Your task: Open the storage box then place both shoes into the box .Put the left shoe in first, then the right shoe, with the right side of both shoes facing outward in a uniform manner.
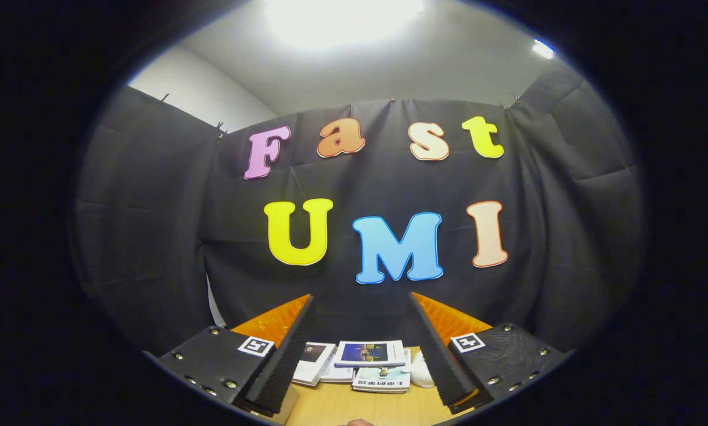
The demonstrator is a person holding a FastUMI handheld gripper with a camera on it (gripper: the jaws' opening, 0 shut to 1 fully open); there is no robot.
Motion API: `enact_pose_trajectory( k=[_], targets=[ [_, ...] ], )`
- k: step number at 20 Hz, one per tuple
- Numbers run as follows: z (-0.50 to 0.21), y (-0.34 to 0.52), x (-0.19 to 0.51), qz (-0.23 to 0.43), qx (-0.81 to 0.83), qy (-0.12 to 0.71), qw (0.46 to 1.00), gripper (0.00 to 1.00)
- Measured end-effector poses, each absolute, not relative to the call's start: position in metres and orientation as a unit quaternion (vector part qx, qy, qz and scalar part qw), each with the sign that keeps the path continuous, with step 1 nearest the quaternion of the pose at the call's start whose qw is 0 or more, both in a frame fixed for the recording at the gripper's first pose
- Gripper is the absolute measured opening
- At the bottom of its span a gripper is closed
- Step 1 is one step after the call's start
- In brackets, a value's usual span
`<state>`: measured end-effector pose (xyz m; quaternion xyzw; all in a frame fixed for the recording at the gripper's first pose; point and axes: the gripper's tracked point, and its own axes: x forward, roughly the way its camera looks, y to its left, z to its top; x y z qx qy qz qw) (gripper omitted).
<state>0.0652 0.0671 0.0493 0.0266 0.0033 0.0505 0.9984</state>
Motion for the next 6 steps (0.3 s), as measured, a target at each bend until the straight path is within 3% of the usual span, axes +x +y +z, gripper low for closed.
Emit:
enact_pose_trajectory(
  k=[6],
  targets=[
    [0.030,0.037,0.069,0.044,0.038,0.018,0.998,0.93]
  ],
)
